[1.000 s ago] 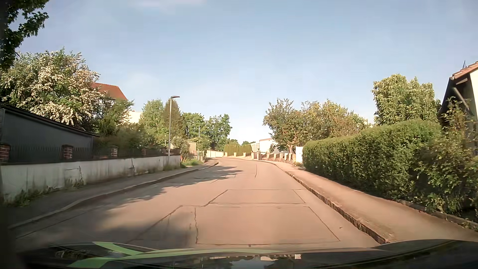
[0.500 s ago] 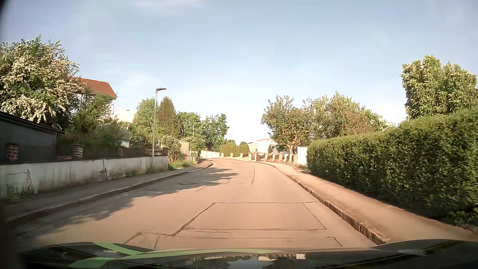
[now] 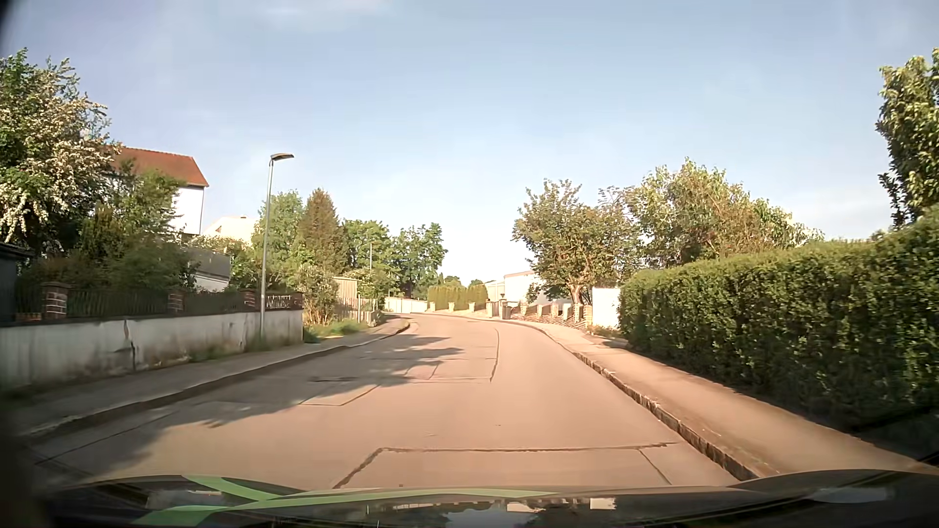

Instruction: Follow the waypoints while adhering to traffic rules and regulations

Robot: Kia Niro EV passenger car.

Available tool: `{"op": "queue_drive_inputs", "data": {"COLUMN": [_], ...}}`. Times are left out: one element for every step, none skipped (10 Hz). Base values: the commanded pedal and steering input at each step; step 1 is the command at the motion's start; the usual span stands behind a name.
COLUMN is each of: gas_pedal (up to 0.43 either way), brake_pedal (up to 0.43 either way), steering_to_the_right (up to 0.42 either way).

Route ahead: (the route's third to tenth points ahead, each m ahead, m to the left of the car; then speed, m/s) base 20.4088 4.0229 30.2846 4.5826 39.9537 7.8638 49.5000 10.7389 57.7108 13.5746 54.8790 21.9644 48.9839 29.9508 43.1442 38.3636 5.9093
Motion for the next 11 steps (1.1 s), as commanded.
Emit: {"op": "queue_drive_inputs", "data": {"gas_pedal": [0.209, 0.209, 0.209, 0.209, 0.209, 0.209, 0.197, 0.177, 0.177, 0.177, 0.177], "brake_pedal": [0.0, 0.0, 0.0, 0.0, 0.0, 0.0, 0.0, 0.0, 0.0, 0.0, 0.0], "steering_to_the_right": [-0.006, -0.006, -0.005, -0.005, -0.005, -0.005, -0.004, -0.003, 0.001, 0.004, 0.003]}}
